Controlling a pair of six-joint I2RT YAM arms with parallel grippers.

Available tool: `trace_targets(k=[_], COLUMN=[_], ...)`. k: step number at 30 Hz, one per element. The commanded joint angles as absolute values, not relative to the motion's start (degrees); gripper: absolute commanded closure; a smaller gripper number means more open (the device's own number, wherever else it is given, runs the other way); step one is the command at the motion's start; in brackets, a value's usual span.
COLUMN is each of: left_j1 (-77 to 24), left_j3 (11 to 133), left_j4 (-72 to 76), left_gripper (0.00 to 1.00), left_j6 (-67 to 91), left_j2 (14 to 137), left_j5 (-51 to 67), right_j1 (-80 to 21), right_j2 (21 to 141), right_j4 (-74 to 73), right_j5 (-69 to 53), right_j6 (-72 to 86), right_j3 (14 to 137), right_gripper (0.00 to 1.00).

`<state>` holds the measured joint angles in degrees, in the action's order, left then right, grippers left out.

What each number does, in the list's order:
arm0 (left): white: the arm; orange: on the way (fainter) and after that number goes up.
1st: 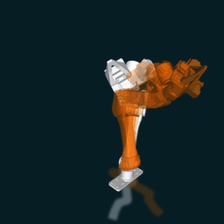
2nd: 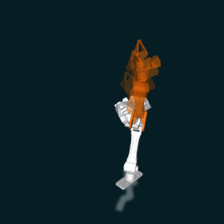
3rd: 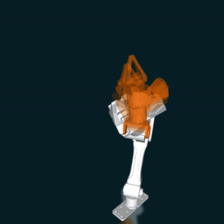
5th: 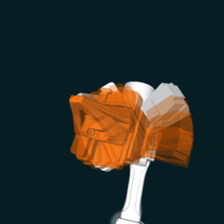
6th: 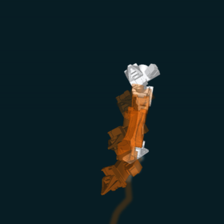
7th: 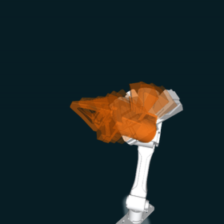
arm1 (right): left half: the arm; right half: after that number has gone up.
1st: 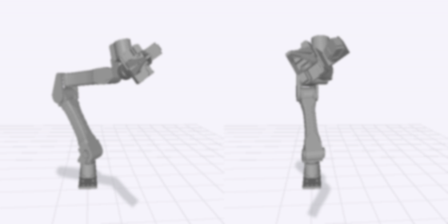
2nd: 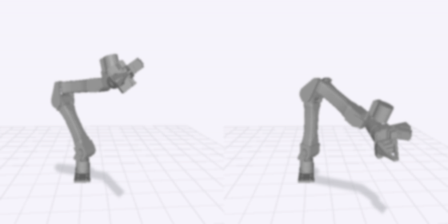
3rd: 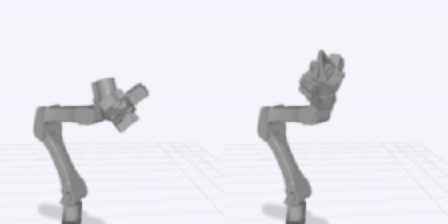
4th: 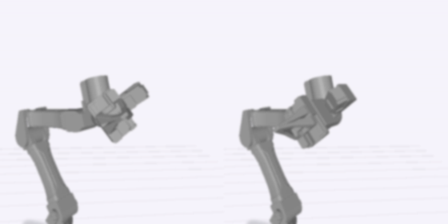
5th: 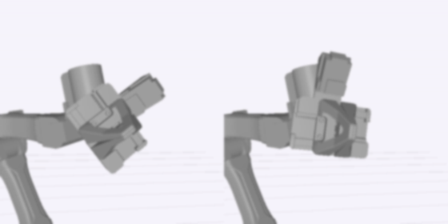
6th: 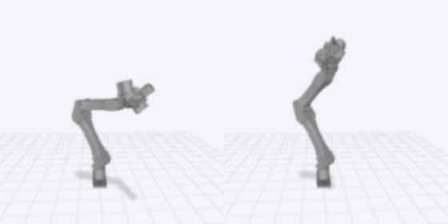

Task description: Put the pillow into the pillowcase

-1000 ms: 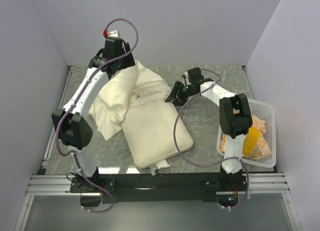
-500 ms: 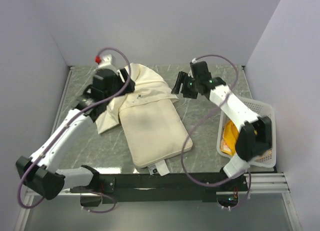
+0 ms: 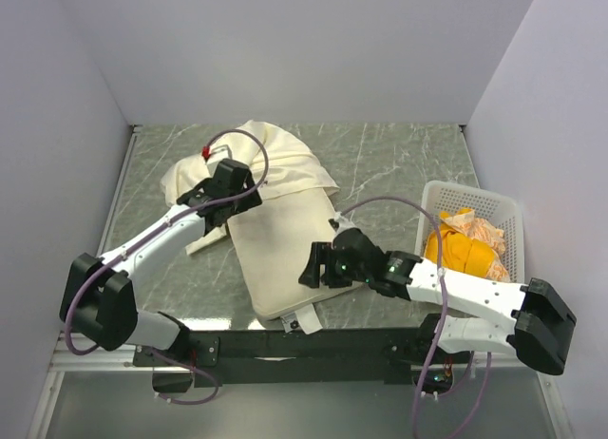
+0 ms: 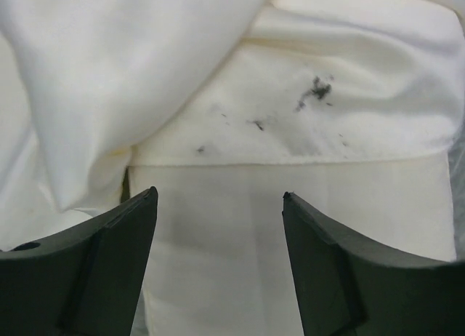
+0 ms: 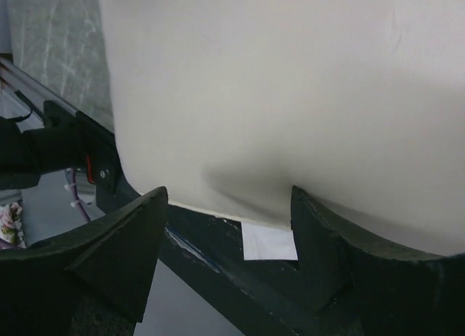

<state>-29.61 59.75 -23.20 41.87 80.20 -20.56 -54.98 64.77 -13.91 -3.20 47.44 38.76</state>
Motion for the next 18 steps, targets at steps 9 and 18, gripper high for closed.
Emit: trace_targets(k=[9,18], left_j1=[-12.4,-3.5], left_j3=[50.4,62.4], left_j4=[-16.1,-19.5], left_gripper=[0.56,0.71], left_j6=[50.2,48.9], left_j2=[78.1,82.3], left_j5=[-20.3,-21.4], right_j1=[-50.0,-32.0], right_j2=[66.9,64.7], right_j4=[-7.9,-14.5], right_j5=[2.8,0.3], right_j6=[54.0,44.8], right_j3=[33.6,36.8], right_gripper=[0.26,0.25])
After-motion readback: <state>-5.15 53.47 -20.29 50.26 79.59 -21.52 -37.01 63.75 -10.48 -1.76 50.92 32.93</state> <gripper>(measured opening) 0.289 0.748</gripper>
